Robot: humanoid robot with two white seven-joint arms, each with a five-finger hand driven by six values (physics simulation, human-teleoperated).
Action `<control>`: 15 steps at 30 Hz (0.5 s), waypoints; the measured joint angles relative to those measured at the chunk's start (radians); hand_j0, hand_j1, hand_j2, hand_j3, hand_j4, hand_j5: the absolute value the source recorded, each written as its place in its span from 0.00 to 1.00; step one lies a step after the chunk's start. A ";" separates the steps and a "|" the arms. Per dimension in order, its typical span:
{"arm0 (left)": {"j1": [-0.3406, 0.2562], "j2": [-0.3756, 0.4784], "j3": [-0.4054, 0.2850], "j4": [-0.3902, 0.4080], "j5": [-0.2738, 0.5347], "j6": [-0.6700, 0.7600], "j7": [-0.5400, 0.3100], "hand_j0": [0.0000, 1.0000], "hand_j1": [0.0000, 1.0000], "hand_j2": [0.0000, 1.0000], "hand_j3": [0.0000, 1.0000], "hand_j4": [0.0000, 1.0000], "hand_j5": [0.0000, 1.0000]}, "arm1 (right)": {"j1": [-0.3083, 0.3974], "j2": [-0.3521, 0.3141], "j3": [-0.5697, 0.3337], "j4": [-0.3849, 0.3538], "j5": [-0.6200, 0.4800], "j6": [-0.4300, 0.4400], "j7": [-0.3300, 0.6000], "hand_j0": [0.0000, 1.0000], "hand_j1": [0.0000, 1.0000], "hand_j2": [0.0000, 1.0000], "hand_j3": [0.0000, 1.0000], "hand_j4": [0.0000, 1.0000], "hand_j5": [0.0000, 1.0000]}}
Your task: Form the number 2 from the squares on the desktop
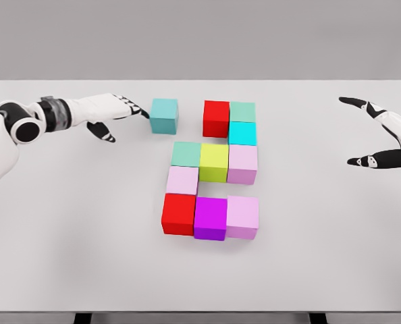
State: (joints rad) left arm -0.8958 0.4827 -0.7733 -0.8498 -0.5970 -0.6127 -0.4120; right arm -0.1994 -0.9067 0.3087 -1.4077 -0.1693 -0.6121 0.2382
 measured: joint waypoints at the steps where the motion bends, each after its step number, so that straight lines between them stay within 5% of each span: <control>1: 0.000 -0.005 0.000 0.001 -0.001 0.000 -0.001 0.90 0.90 0.90 0.90 0.90 0.90 | 0.000 0.000 0.000 0.000 0.000 0.000 0.000 1.00 1.00 1.00 1.00 1.00 1.00; 15: -0.018 -0.024 0.001 0.027 -0.010 0.000 -0.003 0.90 0.90 0.90 0.90 0.90 0.90 | 0.000 0.000 0.000 0.000 0.000 0.000 0.000 1.00 1.00 1.00 1.00 1.00 1.00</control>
State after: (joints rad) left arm -0.9142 0.4591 -0.7720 -0.8230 -0.6068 -0.6127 -0.4146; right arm -0.1994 -0.9067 0.3087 -1.4082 -0.1693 -0.6120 0.2382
